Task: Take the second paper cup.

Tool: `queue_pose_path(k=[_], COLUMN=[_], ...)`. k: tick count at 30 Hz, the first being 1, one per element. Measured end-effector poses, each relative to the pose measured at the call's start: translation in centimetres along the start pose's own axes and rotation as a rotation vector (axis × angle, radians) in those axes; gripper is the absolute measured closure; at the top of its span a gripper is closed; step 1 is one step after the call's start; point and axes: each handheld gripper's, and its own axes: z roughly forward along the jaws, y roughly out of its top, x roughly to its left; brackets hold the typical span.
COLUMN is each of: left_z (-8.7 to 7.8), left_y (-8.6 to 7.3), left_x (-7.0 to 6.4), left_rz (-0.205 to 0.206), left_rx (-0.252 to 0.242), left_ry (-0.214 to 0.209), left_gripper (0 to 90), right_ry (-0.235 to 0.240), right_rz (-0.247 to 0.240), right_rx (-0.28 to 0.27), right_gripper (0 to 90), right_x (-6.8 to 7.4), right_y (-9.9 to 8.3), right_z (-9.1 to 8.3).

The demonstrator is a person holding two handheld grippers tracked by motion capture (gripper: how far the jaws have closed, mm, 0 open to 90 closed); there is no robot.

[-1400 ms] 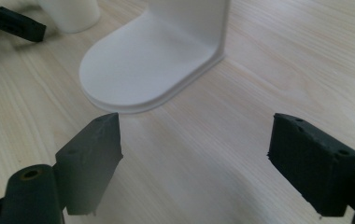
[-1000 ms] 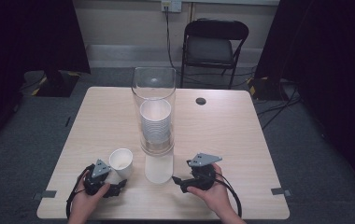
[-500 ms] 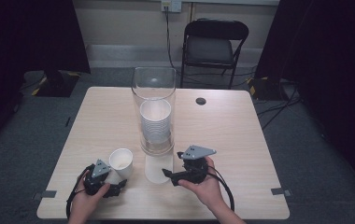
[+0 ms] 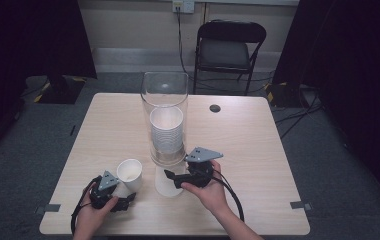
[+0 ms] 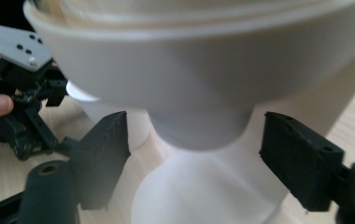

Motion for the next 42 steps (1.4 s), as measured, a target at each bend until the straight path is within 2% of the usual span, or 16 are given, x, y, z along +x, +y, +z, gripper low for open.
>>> queue_pose_path(k=[4,8,15,20,26,27,28,29,30,31,32,33,37,39,40,42], left_z=[0.0,0.0,0.0,0.0,0.0,0.0,0.0,0.0,0.0,0.0,0.0,0.1,0.1,0.1,0.1,0.1], left_y=[0.0,0.0,0.0,0.0,0.0,0.0,0.0,0.0,0.0,0.0,0.0,0.0,0.0,0.0,0.0,0.0], left_x=[0.0,0.0,0.0,0.0,0.0,0.0,0.0,0.0,0.0,0.0,0.0,0.0,0.0,0.0,0.0,0.0], left_rz=[0.001,0.001,0.001,0.001,0.001,0.001,0.001,0.001,0.001,0.002,0.003,0.004,0.005,0.005,0.005,0.011], left_rx=[0.000,0.001,0.001,0.000,0.001,0.001,0.001,0.001,0.001,0.002,0.005,0.006,0.007,0.007,0.007,0.009], left_ry=[-0.001,-0.001,-0.001,-0.001,-0.001,-0.001,-0.001,-0.001,-0.001,-0.001,-0.003,-0.006,-0.008,-0.008,-0.008,-0.009], left_gripper=[11.9,11.9,11.9,11.9,11.9,11.9,11.9,11.8,11.8,11.7,11.2,10.5,10.0,10.0,10.0,9.9], right_ry=[0.005,0.000,0.001,0.007,-0.005,0.001,0.037,0.054,0.014,-0.027,-0.010,-0.005,-0.013,-0.032,-0.047,-0.034], right_rz=[-0.004,0.016,-0.014,0.007,-0.027,-0.016,0.018,0.000,-0.072,-0.105,-0.087,-0.080,-0.074,-0.059,-0.051,-0.026], right_rx=[-0.026,-0.048,-0.079,-0.078,-0.054,-0.051,-0.043,-0.036,-0.033,-0.036,-0.049,-0.045,-0.035,-0.044,-0.052,-0.080], right_gripper=[27.2,33.3,36.4,37.9,39.9,43.0,59.0,66.4,50.3,43.0,43.3,39.2,32.3,23.5,23.1,22.9], right_x=[0.0,0.0,-0.3,-0.3,-0.2,-0.2,-0.4,-0.4,-0.1,0.1,0.2,0.3,0.4,0.3,0.2,-0.1], right_y=[0.0,0.0,-0.6,-1.3,-1.4,-1.5,-1.8,-2.1,-2.3,-2.3,-2.3,-2.1,-1.7,-1.6,-1.5,-1.3], right_z=[0.7,1.1,1.1,1.3,1.5,1.4,1.5,1.6,1.5,1.5,1.4,1.3,1.3,1.2,1.1,0.8])
